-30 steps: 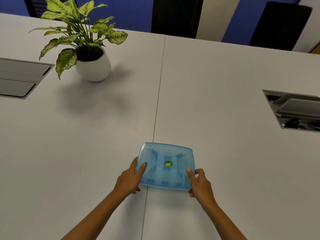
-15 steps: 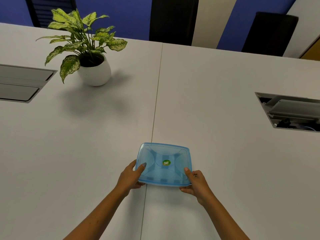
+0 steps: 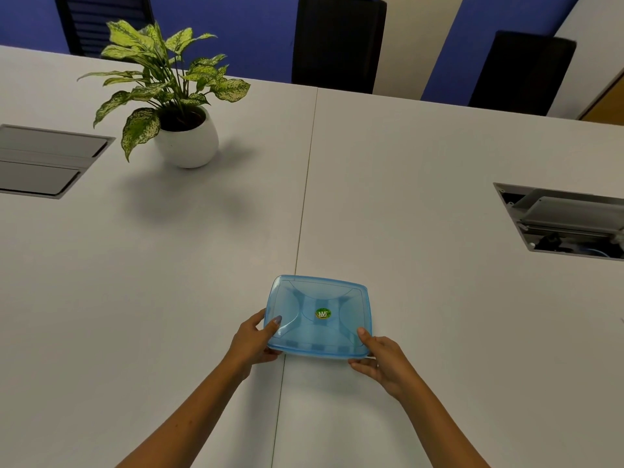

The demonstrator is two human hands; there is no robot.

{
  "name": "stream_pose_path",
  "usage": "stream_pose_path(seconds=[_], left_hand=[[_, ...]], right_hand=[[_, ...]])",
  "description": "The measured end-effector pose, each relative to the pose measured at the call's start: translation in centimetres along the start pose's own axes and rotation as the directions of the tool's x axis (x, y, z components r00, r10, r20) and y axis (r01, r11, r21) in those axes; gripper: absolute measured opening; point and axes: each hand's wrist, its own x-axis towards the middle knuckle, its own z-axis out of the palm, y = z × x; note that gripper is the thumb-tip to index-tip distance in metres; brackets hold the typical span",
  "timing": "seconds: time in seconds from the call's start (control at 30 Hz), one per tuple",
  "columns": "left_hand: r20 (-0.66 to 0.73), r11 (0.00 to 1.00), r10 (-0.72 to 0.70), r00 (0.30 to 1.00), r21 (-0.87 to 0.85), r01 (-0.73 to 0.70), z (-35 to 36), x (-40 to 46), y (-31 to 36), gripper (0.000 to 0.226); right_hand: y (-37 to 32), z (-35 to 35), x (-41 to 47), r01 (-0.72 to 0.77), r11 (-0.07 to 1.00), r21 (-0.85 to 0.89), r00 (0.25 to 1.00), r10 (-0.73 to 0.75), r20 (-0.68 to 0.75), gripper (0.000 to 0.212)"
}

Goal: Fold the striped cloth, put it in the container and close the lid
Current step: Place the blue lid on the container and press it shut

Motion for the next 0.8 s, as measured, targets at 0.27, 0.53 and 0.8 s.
stream_pose_path(seconds=[0.27, 0.53, 0.8], left_hand=[[-0.025, 0.999, 0.030, 0.999, -0.026, -0.030, 0.20, -0.01, -0.57, 0.056], [-0.003, 0.999, 0.027, 1.000, -0.024, -0.027, 0.09, 0.41, -0.78, 0.056], [0.001, 0.999, 0.029, 1.000, -0.021, -0.029, 0.14, 0.49, -0.91, 0.056]], right_hand=[[0.71, -0.57, -0.17, -0.001, 0.998, 0.068, 1.000, -0.001, 0.027, 0.028], [0.81, -0.52, -0.13, 0.034, 0.999, 0.043, 0.999, -0.034, 0.010, 0.023], [0.92, -0.50, 0.15, 0.044, 0.999, 0.030, 0.999, -0.044, 0.000, 0.022]])
